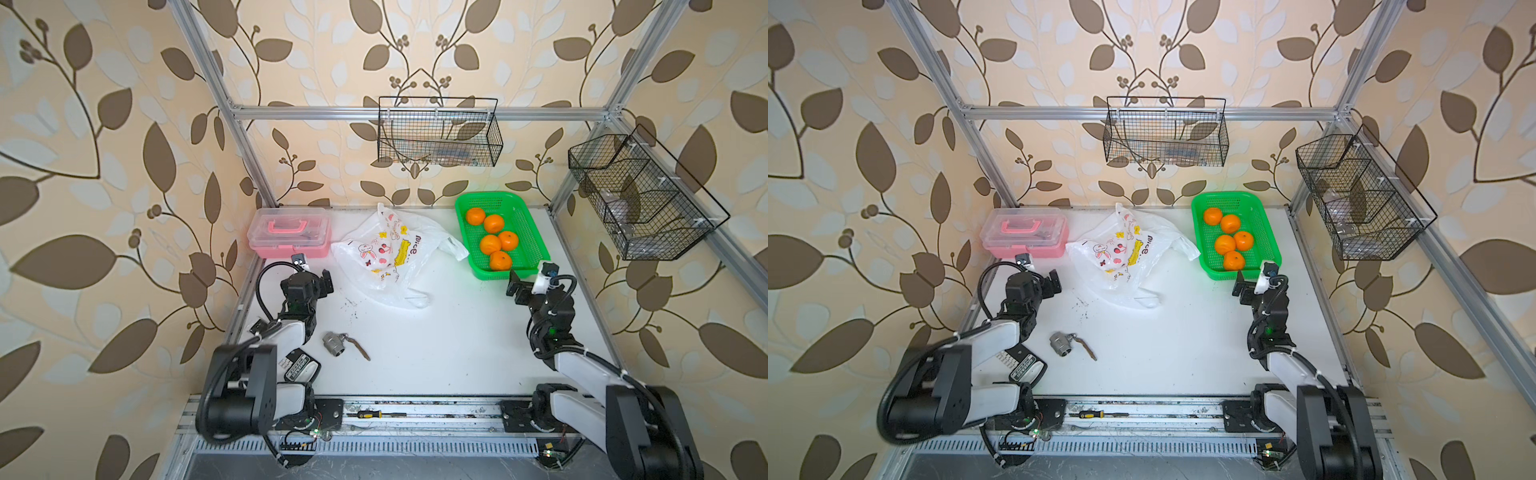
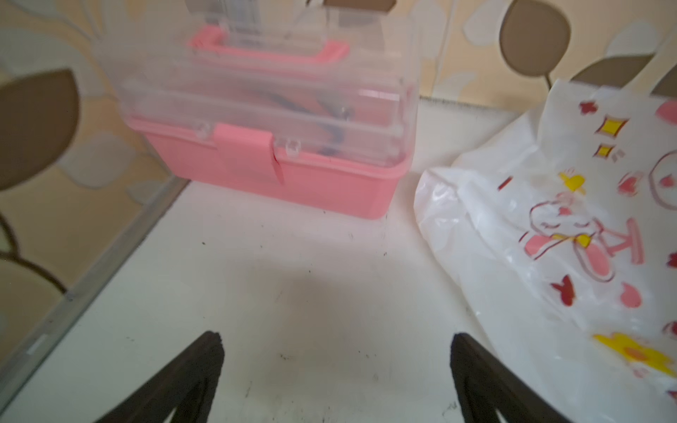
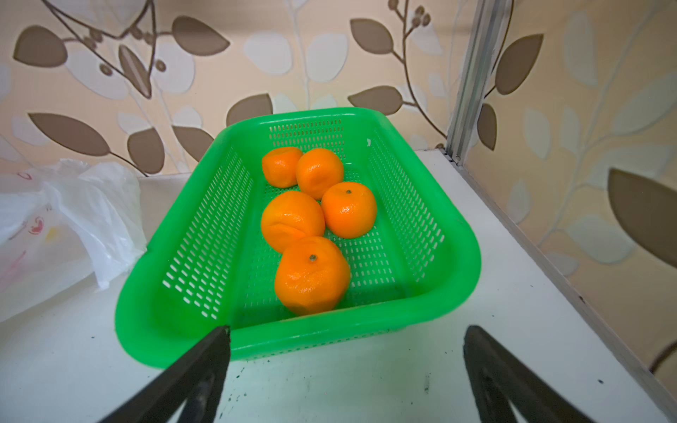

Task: Place the oranges into plastic bags & tie knots
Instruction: Pick up the plastic bag at the center of the board.

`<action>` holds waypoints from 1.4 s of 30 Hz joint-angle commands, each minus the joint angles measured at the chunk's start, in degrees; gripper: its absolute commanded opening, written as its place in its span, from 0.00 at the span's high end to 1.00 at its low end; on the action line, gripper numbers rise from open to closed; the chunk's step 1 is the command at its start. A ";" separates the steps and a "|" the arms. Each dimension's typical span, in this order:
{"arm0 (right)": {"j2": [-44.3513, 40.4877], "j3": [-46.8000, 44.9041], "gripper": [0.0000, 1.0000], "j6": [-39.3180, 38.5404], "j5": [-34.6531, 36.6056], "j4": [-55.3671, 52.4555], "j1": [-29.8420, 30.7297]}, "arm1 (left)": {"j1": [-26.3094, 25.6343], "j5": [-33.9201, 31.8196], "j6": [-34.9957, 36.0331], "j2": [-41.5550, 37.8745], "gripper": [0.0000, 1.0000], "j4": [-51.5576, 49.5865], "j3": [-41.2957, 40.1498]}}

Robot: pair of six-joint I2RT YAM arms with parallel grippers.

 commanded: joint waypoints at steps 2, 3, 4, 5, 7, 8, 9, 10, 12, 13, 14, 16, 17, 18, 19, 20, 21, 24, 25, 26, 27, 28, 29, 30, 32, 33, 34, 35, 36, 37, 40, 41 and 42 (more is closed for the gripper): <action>-10.24 6.33 0.00 6.90 0.16 -21.80 -0.39 | -0.04 -3.00 -8.50 -11.98 0.01 -19.90 6.09; -11.94 8.32 0.00 9.35 -0.24 -27.38 -0.42 | -0.05 -2.81 -12.14 -12.75 0.01 -24.44 8.42; -13.01 9.94 0.00 11.11 -1.03 -31.70 -0.46 | -0.05 -1.26 -14.59 -12.95 0.01 -27.44 10.18; -13.82 11.60 0.00 12.48 -2.26 -36.23 -0.49 | -0.06 2.01 -16.71 -12.68 0.01 -29.16 11.66; -14.95 14.24 0.00 14.70 -5.11 -42.66 -0.51 | -0.32 11.46 -17.41 -11.45 0.01 -31.30 14.29; -15.36 15.24 0.00 15.41 -6.67 -45.19 -0.51 | -1.20 14.10 -18.72 -10.64 0.01 -32.99 16.04; -15.72 16.15 0.00 16.27 -7.95 -47.37 -0.53 | -2.62 16.32 -19.38 -9.74 0.01 -34.52 17.64; -15.90 16.97 0.00 16.81 -8.61 -49.15 -0.55 | -4.40 18.14 -19.14 -8.90 0.01 -35.71 19.05; -16.00 18.20 0.00 17.20 -9.90 -51.56 -0.63 | -10.94 18.46 -17.27 -6.89 0.01 -38.94 22.16; -15.82 18.91 0.00 17.18 -10.35 -52.43 -0.64 | -13.94 18.17 -16.05 -5.85 0.01 -40.53 23.69; -15.70 19.34 0.00 17.00 -10.57 -53.01 -0.68 | -17.12 17.43 -15.23 -4.47 0.01 -42.00 25.07; -15.18 19.82 0.00 17.07 -10.77 -53.89 -0.79 | -21.61 17.97 -14.66 -1.96 0.01 -42.65 26.79; -15.04 19.69 0.00 17.32 -10.69 -53.88 -0.86 | -23.71 18.76 -14.36 -0.54 0.01 -41.75 27.20; -14.77 19.42 0.00 17.73 -10.75 -53.52 -0.82 | -25.93 18.97 -13.89 1.05 0.01 -41.06 27.83; -14.52 19.28 0.00 18.23 -10.66 -53.42 -0.81 | -27.54 18.92 -13.25 2.65 0.01 -40.63 28.56; -14.30 19.21 0.00 18.75 -10.71 -53.26 -0.82 | -29.47 18.30 -12.25 4.82 0.01 -40.58 29.72; -14.01 19.29 0.00 19.00 -11.04 -53.35 -0.81 | -30.86 17.15 -11.36 6.81 0.01 -41.19 31.21; -14.41 19.48 0.00 18.98 -11.39 -54.44 -0.82 | -34.78 13.04 -7.67 13.68 0.01 -43.26 37.04; -14.91 19.37 0.00 18.81 -11.19 -54.85 -0.81 | -35.88 11.78 -6.51 16.41 0.01 -44.05 38.91; -15.69 19.32 0.00 18.64 -10.81 -55.47 -0.82 | -36.96 10.25 -5.31 18.88 0.01 -45.21 41.25; -16.38 19.23 0.00 18.40 -10.34 -56.25 -0.82 | -38.03 7.96 -4.28 21.31 0.01 -46.43 43.64; -16.93 19.30 0.00 18.26 -10.09 -56.85 -0.82 | -38.88 6.18 -3.46 23.33 0.01 -47.56 45.63; -17.65 19.19 0.00 18.06 -9.53 -57.49 -0.81 | -39.53 3.80 -3.17 25.68 0.01 -48.96 48.12; -18.54 18.96 0.00 17.91 -9.10 -58.10 -0.82 | -39.89 1.66 -3.15 28.00 0.01 -50.23 50.49; -19.66 18.61 0.00 17.62 -8.61 -58.84 -0.90 | -40.48 -1.30 -2.76 32.14 0.01 -52.54 55.03; -20.15 18.39 0.00 17.58 -8.38 -59.12 -0.92 | -40.95 -3.84 -2.38 34.49 0.01 -53.33 57.12; -20.46 18.28 0.00 17.52 -8.28 -59.31 -0.90 | -41.31 -5.69 -1.70 36.20 0.01 -54.12 58.83; -20.64 18.21 0.00 17.28 -8.19 -59.47 -0.98 | -41.68 -8.20 -1.25 38.11 0.01 -55.20 61.01; -20.68 18.25 0.00 17.16 -8.19 -59.57 -0.99 | -41.80 -10.45 -0.98 39.65 0.01 -55.78 62.71; -20.67 18.22 0.00 17.18 -8.30 -59.57 -0.99 | -41.79 -11.64 -0.79 40.91 0.02 -56.24 64.08; -20.32 18.42 0.00 17.16 -8.95 -59.84 -0.99 | -41.79 -14.19 0.30 43.77 0.14 -55.78 67.02; -20.30 18.43 0.00 17.11 -9.14 -59.92 -1.04 | -41.79 -14.55 0.70 44.52 0.21 -55.90 67.92; -20.40 18.42 0.00 17.00 -9.22 -60.02 -1.10 | -41.79 -14.88 1.00 45.14 0.28 -55.95 68.84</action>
